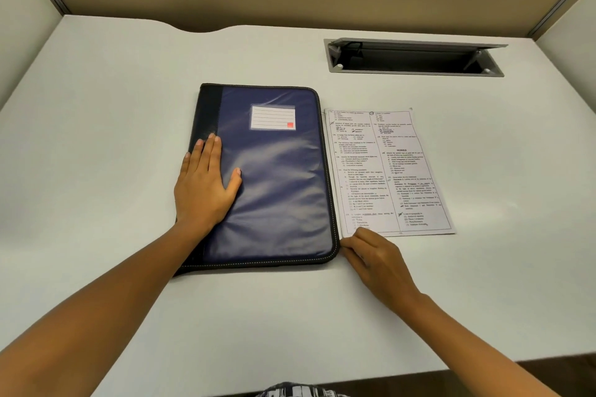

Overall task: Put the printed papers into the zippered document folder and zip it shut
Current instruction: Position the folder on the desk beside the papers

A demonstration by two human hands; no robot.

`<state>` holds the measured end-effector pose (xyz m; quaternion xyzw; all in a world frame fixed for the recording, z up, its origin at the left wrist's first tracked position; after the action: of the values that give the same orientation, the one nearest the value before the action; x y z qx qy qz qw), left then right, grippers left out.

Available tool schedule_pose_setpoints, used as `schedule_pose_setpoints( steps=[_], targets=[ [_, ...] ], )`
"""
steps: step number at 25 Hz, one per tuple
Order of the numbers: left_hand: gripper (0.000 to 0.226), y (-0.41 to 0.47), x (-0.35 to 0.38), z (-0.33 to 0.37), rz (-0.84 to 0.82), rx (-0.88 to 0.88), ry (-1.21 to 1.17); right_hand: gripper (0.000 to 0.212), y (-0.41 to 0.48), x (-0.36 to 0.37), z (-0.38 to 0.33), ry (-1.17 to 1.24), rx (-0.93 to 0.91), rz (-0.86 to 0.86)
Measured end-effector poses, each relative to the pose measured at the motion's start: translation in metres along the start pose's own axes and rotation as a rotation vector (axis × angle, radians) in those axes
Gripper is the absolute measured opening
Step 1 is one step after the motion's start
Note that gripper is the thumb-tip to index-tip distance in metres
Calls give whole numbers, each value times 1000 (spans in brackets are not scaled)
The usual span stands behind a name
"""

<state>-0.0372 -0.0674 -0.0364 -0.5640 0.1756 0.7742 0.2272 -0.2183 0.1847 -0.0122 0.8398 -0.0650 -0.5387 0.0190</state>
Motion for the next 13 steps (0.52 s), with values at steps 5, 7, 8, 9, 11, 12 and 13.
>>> schedule_pose_setpoints(
  steps=[5, 7, 8, 9, 11, 12, 13],
  targets=[
    [64, -8, -7, 12, -52, 92, -63, 6, -8, -1, 0, 55, 95, 80],
    [61, -31, -7, 42, -105, 285, -34, 6, -10, 1, 3, 88, 133, 107],
    [61, -49, -4, 60, -129, 395, 21, 6, -10, 1, 3, 95, 138, 118],
    [61, -68, 0, 77, -151, 491, 82, 6, -10, 0, 2, 100, 138, 126],
    [64, -99, 10, 99, -188, 608, 184, 5, -10, -1, 1, 98, 127, 132],
    [68, -109, 15, 105, -199, 634, 221, 5, -11, 0, 0, 89, 115, 133],
    [72, -114, 19, 108, -204, 650, 253, 7, -11, 0, -1, 80, 101, 131]
  ],
)
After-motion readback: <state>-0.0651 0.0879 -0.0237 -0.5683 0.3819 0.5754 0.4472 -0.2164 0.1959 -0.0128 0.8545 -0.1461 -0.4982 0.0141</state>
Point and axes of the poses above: each hand's wrist, its own y-axis towards the middle knuckle, its own x-axis out of the palm, z = x × y, the point moved 10 cm from there along y, towards the middle knuckle, and after that the axes turned 12 degrees about -z, right-handed, at the moved point
